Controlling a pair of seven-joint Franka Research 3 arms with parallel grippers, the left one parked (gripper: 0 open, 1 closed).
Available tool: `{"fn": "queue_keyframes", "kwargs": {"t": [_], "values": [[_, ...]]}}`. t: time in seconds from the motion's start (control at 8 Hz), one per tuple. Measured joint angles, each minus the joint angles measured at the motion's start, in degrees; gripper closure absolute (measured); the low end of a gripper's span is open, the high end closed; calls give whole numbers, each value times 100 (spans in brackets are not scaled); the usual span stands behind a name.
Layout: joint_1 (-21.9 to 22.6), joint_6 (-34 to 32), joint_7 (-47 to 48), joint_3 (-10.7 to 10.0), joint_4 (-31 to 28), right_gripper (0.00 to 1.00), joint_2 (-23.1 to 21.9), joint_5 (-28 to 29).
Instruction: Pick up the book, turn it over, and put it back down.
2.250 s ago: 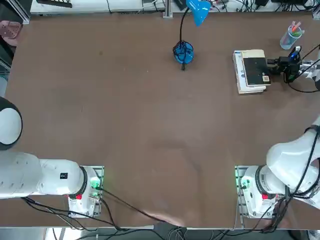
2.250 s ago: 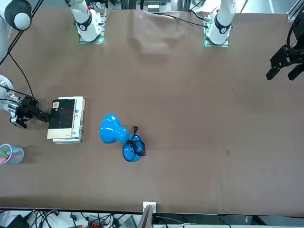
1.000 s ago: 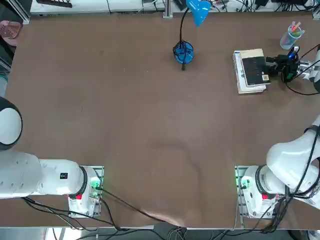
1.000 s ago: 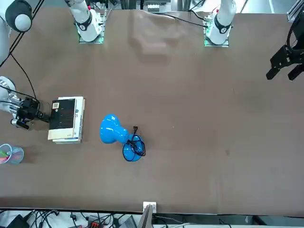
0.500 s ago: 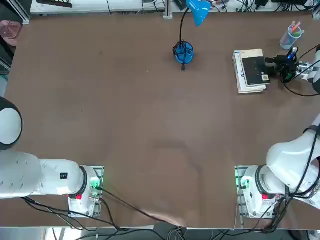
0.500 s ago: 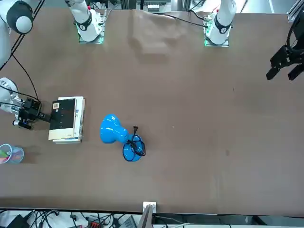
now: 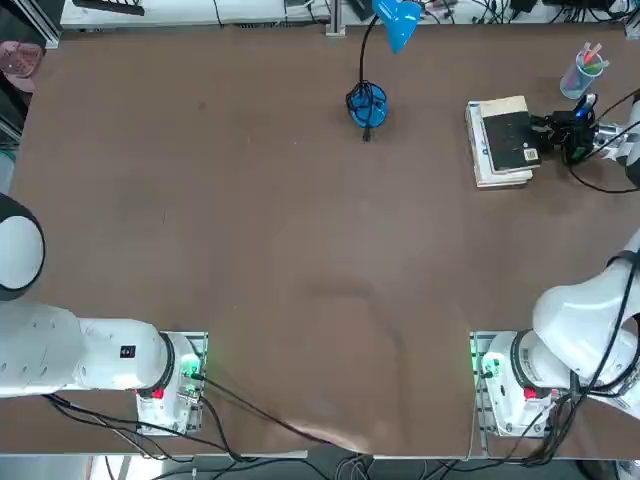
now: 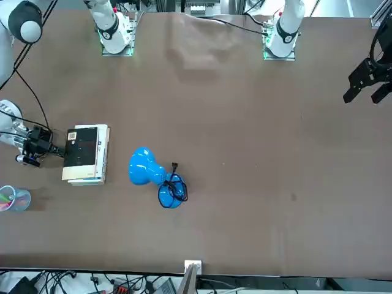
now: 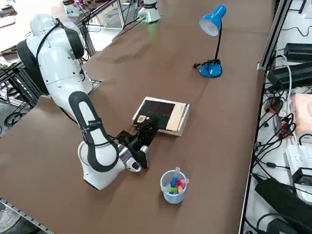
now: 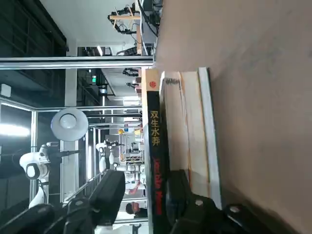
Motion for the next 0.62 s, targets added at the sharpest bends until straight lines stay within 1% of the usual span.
{"fn": "queue_keyframes", "kwargs": {"t": [0.12, 0.62], "values": [[-8, -32, 0, -3, 7, 59, 1, 0], [-74, -243, -80, -4, 34, 88, 3, 0]]}}
